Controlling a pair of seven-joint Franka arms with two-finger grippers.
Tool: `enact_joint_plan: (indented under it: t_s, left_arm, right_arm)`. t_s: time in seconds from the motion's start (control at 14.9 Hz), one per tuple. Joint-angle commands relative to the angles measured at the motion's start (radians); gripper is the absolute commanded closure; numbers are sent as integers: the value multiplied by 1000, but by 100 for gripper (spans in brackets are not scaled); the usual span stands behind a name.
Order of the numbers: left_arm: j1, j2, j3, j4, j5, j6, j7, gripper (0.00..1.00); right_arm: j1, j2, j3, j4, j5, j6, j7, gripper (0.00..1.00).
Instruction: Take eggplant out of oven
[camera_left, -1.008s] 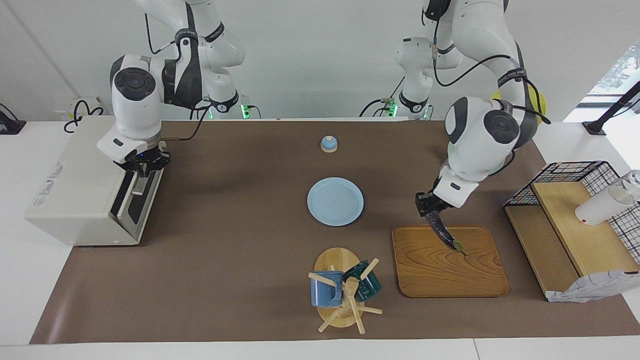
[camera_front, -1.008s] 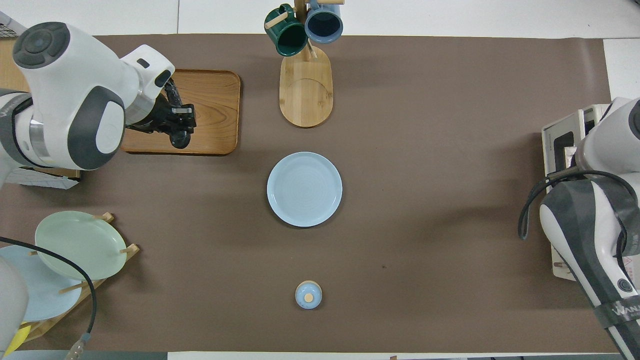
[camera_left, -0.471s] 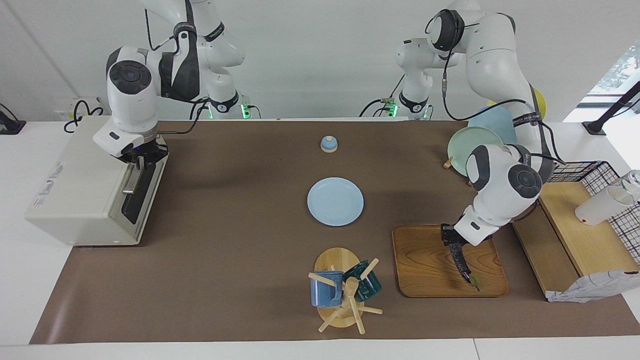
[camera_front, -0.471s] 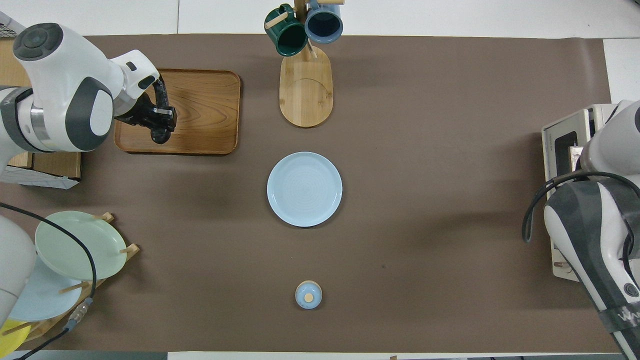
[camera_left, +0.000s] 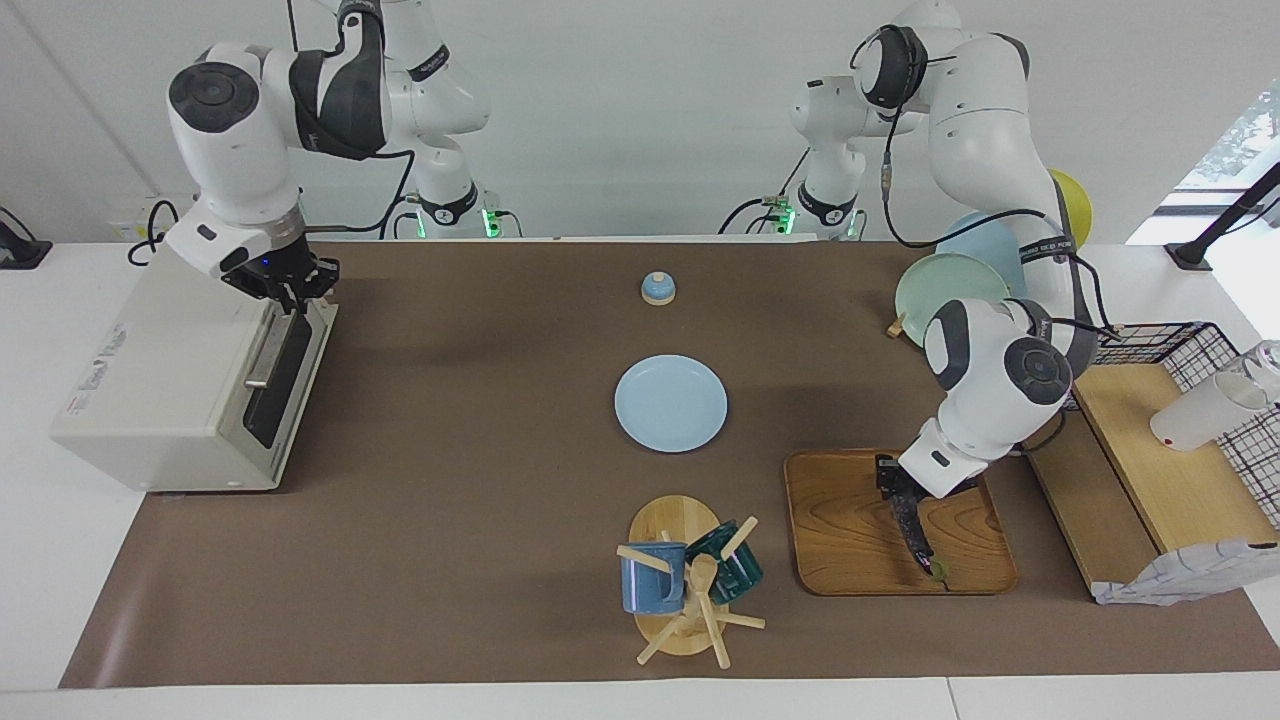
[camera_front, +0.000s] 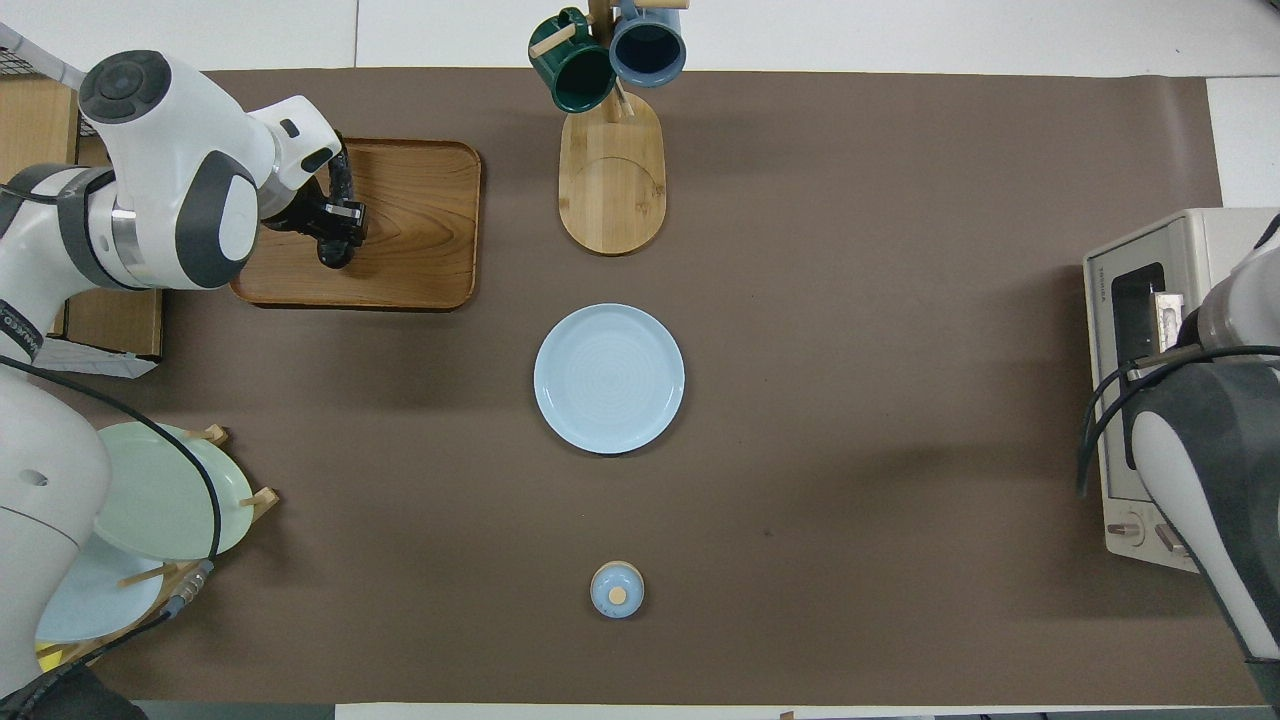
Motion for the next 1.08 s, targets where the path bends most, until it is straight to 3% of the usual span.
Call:
enact_joint_plan:
  t_s: [0.0,0.07,0.13,0.2,0.4,0.67,1.01]
  left_arm:
    - [4,-12,2,19,-11,-30,12,0]
    - [10,-36,3,18,-30,-36,6,0]
    - [22,-70,3,13,-51,-48,-2,0]
    - [34,-110,3,12,-54,-80,-26,0]
    - [37,-226,5,10,-45,-171,-113,0]
    - [39,-372,13,7,-44,-347,-124,0]
    - [50,-507,13,-35,-44,-533,-123,0]
  right_arm:
    - [-14,27,1,88,114,-56,-23,64]
    - [-14,36,1,108,121,-61,-23,47]
    - [-14,44,1,127,122,-68,-25,6]
    - [-14,47,1,143,125,-70,-25,0]
    - [-22,91,1,212,197,-100,-15,0]
    - [35,142,-48,314,188,-154,29,0]
    - [49,113,-79,291,190,-147,34,0]
